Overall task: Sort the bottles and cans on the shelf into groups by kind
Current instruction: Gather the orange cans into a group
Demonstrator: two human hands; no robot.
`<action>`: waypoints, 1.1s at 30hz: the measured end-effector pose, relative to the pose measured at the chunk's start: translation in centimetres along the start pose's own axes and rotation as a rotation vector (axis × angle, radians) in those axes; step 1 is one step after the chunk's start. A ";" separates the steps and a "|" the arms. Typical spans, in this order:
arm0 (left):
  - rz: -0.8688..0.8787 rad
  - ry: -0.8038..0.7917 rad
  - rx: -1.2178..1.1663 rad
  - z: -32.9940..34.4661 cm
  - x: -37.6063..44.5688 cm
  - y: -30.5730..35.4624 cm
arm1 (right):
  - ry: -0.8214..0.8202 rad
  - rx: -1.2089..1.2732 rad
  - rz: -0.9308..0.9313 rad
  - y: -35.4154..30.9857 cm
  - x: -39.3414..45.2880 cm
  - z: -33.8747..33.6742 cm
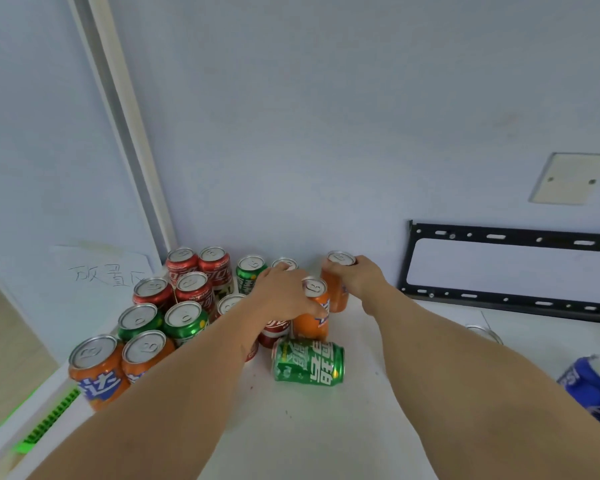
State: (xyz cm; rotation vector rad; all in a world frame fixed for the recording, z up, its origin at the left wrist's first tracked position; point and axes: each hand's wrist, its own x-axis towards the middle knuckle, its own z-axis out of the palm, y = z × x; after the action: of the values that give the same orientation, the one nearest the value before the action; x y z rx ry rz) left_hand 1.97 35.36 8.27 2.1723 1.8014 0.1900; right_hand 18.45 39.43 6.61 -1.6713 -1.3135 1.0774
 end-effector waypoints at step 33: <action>-0.082 -0.031 -1.498 6.8 -23.1 7.6 | 0.126 0.325 0.083 9.2 -25.3 -8.0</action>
State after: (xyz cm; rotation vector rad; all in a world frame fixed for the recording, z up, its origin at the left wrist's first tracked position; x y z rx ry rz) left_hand 6.49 10.61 6.48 0.9718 1.0058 1.0486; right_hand 25.98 12.38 5.47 -1.5309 -0.9402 1.1453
